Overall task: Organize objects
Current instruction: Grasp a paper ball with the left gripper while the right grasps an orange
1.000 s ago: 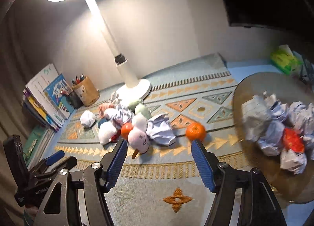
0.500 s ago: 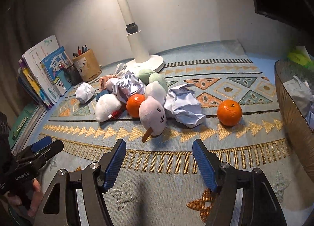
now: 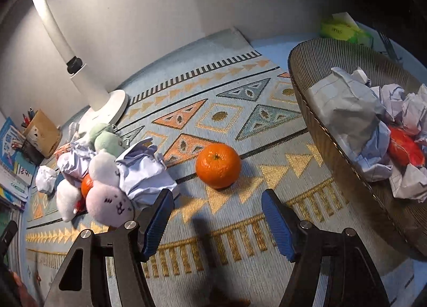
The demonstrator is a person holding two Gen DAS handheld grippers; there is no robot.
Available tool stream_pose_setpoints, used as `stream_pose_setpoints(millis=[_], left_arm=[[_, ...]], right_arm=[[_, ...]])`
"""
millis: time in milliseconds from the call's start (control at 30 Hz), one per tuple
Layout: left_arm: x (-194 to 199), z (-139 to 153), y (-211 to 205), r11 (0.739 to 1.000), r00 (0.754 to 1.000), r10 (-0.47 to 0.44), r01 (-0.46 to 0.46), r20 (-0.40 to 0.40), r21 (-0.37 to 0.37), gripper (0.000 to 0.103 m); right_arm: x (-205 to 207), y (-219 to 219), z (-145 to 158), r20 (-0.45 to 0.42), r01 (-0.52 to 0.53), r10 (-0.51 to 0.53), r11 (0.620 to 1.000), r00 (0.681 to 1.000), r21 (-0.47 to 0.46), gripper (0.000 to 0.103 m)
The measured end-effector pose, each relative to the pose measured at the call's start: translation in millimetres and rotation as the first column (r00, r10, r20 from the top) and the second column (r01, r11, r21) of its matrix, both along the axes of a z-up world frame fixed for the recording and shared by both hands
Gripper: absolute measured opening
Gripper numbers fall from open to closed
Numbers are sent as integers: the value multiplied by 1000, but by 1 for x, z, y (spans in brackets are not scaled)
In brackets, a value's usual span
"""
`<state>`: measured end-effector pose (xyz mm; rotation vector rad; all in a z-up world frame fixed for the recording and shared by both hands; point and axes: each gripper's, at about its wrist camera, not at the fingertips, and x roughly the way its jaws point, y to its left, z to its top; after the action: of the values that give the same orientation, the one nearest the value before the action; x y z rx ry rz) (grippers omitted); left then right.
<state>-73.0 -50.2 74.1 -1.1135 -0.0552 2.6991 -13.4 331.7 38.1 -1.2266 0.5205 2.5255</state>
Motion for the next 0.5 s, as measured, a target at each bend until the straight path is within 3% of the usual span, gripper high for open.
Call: stream_pose_setpoints(millis=[167,233,400,500], left_arm=[[-60,-22,18,995,999,-7,12,46,-96,97],[-73,-30,22,996,998,8,-3,55,-90,95],[-86,-46,34,994,997,-8,17,82,-107,53],[-80,-47,35,993,998,-4,11,58,-117,49]], right_arm=[[-16,3,-4,-3,12,-12,999,1000,37,59],[-18,4,-4,-16,10,-9,999,1000,48,58],[-19,7,-3,-26,1,0,999,1000,41,52],[-19,8,-3,-33,-1,2,999,999,33,37]])
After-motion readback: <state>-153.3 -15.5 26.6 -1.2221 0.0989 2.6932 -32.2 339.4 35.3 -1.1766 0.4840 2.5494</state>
